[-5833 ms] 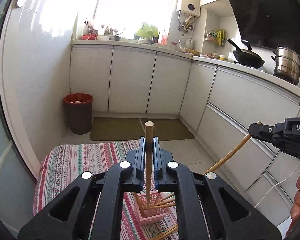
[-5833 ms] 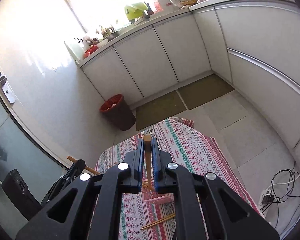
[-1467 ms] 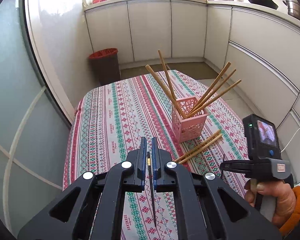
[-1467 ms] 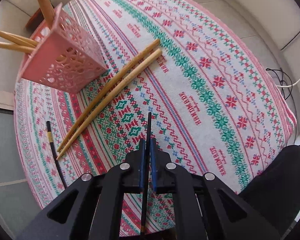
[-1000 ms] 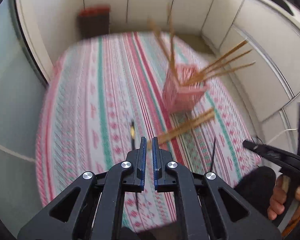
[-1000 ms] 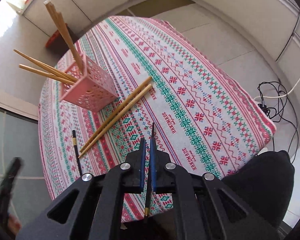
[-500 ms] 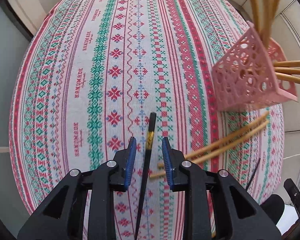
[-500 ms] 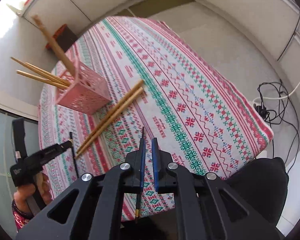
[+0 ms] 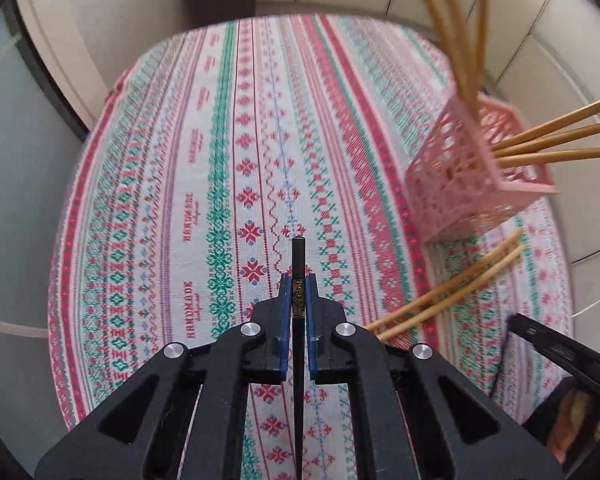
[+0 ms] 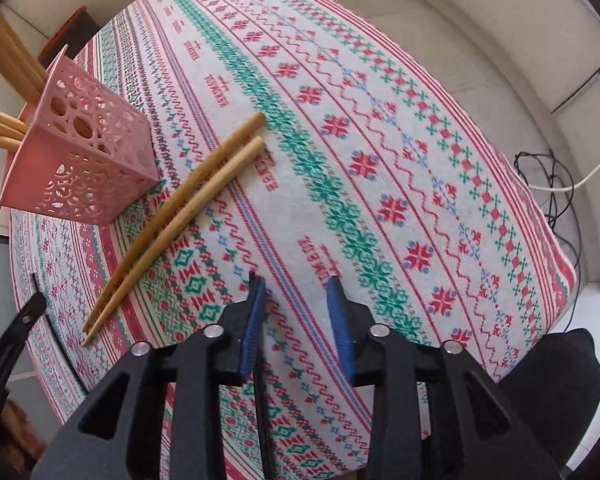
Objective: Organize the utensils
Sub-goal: 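Carry the black chopsticks toward the pink holder with both grippers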
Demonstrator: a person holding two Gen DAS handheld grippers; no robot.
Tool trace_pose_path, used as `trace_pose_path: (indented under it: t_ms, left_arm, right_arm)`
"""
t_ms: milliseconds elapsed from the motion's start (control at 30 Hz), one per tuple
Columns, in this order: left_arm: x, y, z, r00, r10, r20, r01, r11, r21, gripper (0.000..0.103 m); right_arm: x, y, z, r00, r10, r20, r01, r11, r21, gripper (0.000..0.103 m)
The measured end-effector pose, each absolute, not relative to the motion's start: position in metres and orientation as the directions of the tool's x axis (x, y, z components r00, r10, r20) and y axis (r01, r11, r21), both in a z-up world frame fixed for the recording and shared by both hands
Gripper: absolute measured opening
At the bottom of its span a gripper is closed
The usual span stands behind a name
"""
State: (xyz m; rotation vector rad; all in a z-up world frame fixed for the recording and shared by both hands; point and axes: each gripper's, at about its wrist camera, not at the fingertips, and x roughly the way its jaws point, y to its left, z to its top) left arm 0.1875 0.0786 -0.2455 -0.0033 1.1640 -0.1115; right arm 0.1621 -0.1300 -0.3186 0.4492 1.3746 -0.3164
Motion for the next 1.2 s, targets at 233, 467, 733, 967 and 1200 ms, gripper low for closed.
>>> trace_pose_path:
  t_ms: [233, 467, 733, 967, 1200]
  left_arm:
    - [0.156, 0.087, -0.204, 0.477, -0.111, -0.872, 0.101, 0.992, -0.071, 0.006]
    - [0.153, 0.106, -0.194, 0.525, -0.134, -0.841, 0.082, 0.991, -0.107, 0.006]
    - [0.137, 0.105, -0.17, 0.569, -0.153, -0.808, 0.093, 0.988, -0.121, 0.006]
    - [0.114, 0.092, -0.129, 0.622, -0.213, -0.753, 0.152, 0.977, -0.151, 0.006]
    - [0.097, 0.072, -0.088, 0.679, -0.254, -0.689, 0.207, 0.967, -0.152, 0.006]
  right_arm:
    - [0.16, -0.117, -0.316, 0.176, 0.108, -0.979, 0.513, 0.839, 0.185, 0.047]
    - [0.154, -0.102, -0.303, 0.222, 0.109, -0.969, 0.434, 0.879, 0.198, 0.05]
    - [0.167, -0.064, -0.313, 0.204, 0.064, -0.977, 0.322, 0.938, 0.128, 0.01]
    - [0.141, -0.107, -0.279, 0.315, 0.183, -0.931, 0.353, 0.888, 0.294, 0.004]
    - [0.089, -0.127, -0.185, 0.516, 0.206, -0.831, 0.206, 0.912, 0.354, 0.004]
